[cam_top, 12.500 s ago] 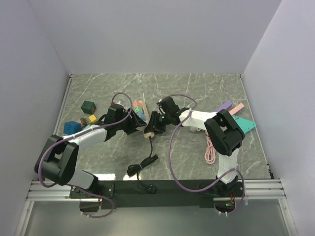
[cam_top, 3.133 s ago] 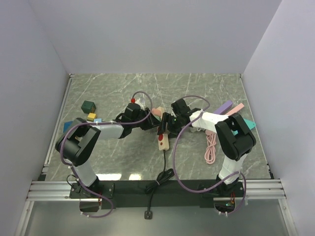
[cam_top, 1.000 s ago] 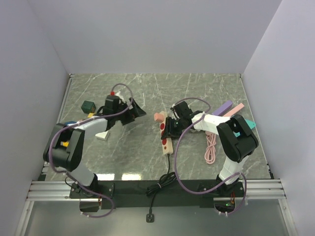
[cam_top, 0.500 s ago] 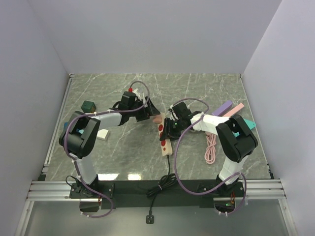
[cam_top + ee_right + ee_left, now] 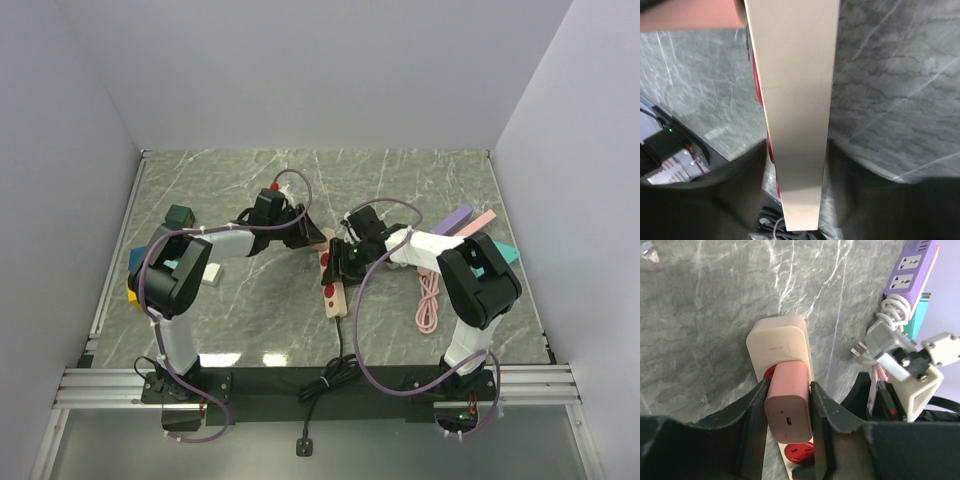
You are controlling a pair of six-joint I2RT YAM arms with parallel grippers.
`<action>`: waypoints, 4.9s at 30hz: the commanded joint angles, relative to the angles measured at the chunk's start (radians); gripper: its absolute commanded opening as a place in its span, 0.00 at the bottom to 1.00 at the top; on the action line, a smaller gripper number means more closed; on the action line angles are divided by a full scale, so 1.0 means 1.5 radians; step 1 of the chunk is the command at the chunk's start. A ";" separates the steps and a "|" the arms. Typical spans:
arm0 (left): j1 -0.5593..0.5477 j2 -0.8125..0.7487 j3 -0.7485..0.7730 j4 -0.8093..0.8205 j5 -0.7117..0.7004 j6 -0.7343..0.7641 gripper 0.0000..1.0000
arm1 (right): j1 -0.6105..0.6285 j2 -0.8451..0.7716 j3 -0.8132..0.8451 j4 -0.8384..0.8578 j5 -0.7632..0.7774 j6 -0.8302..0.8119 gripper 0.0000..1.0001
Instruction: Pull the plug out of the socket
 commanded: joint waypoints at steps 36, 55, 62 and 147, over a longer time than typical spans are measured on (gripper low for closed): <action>0.038 -0.110 -0.064 -0.021 0.087 0.102 0.00 | -0.039 0.107 0.048 -0.040 0.173 0.078 0.00; 0.103 -0.215 -0.041 -0.185 0.073 0.188 0.00 | -0.114 0.140 0.056 -0.122 0.220 0.081 0.00; 0.104 -0.224 -0.083 -0.138 0.081 0.126 0.01 | -0.122 0.153 0.047 -0.113 0.216 0.084 0.00; 0.402 -0.025 0.098 -0.285 -0.157 0.158 0.01 | -0.290 0.118 0.321 -0.309 0.344 0.049 0.00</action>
